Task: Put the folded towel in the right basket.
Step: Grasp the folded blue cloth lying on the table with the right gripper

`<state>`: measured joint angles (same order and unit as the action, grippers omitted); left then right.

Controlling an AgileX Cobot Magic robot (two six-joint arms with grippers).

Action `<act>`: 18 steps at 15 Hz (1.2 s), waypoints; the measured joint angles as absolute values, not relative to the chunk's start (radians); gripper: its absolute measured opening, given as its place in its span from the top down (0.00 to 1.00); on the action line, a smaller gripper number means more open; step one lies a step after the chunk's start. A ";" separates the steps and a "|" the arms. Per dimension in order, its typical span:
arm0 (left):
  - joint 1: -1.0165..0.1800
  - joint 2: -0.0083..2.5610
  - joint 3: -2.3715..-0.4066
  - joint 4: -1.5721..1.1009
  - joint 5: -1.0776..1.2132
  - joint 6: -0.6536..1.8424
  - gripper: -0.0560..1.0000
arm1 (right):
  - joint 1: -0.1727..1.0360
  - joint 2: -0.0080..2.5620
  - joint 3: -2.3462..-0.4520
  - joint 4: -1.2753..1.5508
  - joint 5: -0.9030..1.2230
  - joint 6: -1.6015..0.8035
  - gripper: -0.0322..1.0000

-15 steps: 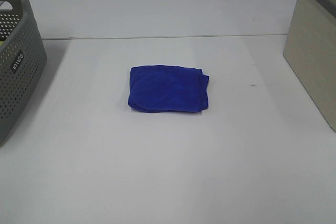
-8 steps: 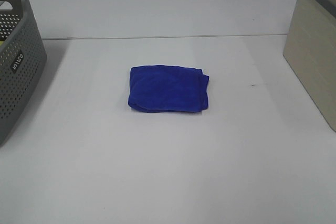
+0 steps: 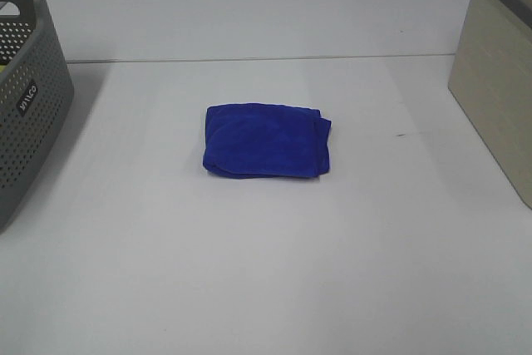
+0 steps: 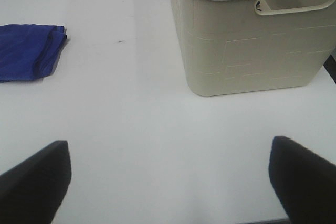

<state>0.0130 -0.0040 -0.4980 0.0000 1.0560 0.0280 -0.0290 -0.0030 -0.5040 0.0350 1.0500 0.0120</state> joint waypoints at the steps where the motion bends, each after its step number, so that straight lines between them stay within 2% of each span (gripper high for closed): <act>1: 0.013 -0.004 -0.498 0.000 1.056 0.028 0.01 | -0.029 -0.003 -0.504 0.035 1.050 0.012 0.03; 18: 0.013 -0.004 -0.498 0.000 1.056 0.028 0.01 | -0.029 -0.003 -0.504 0.036 1.050 0.012 0.03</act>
